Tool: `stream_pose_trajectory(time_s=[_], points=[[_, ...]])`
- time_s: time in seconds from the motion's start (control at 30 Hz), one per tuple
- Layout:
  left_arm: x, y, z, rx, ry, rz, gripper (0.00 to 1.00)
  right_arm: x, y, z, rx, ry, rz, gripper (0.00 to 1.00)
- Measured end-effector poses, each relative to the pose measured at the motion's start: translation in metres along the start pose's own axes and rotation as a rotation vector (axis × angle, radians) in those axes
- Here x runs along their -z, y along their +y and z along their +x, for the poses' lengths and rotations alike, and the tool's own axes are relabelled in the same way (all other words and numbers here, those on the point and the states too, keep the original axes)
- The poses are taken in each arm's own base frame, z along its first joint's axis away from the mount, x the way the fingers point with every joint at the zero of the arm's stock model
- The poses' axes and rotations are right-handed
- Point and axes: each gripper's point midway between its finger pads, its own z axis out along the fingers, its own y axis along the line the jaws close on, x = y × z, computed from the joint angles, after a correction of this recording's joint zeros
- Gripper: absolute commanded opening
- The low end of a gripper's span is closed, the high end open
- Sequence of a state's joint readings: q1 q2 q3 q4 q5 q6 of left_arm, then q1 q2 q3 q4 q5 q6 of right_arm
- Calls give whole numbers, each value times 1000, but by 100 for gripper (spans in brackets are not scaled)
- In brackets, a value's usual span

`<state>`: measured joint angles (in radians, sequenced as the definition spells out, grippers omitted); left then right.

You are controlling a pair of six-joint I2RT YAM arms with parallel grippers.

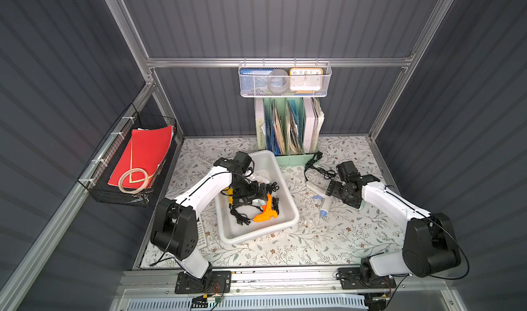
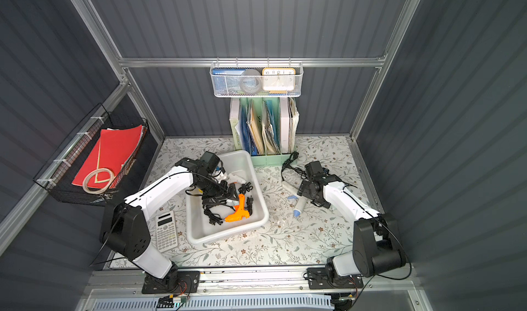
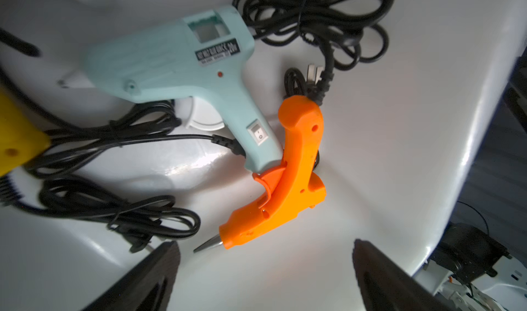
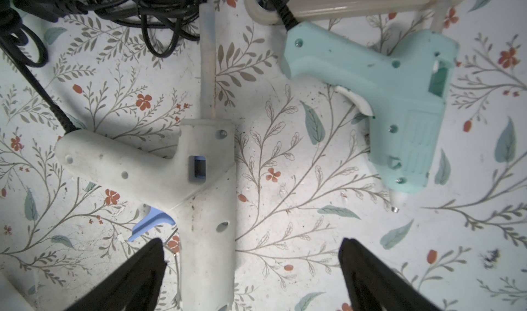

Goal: Put the hot melt glue gun into the storage box
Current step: Place the hot melt adhesive gun in the storage box, then pick up the hot melt adhesive gun from the center of the board.

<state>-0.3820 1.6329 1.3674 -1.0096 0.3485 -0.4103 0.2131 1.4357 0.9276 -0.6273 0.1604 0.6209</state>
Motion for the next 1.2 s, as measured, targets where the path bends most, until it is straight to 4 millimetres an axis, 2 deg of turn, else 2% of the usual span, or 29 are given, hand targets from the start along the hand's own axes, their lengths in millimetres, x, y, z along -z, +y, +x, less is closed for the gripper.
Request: stream_pose_trajectory(time_s=[0.2, 0.37, 0.57, 0.7, 0.77, 0.9, 1.03, 1.2], points=[[58, 6, -27, 6, -175, -113, 100, -3, -4, 1, -8, 6, 23, 99], [92, 22, -41, 40, -284, -210, 100, -1, -5, -2, -13, -10, 35, 99], [135, 43, -50, 108, -456, -297, 100, 2, -6, -7, -18, -23, 46, 99], [168, 48, -55, 149, -652, -286, 100, 2, -6, -5, -23, -14, 45, 99], [178, 50, -54, 171, -732, -274, 100, 2, -6, -4, -29, -11, 45, 99], [184, 57, -60, 219, -859, -244, 100, 1, -4, -4, -42, -10, 31, 99], [181, 54, -79, 234, -944, -201, 100, -2, 1, -3, -54, -1, 11, 99], [179, 43, -107, 223, -989, -154, 100, -19, 5, -2, -66, 17, 19, 98]])
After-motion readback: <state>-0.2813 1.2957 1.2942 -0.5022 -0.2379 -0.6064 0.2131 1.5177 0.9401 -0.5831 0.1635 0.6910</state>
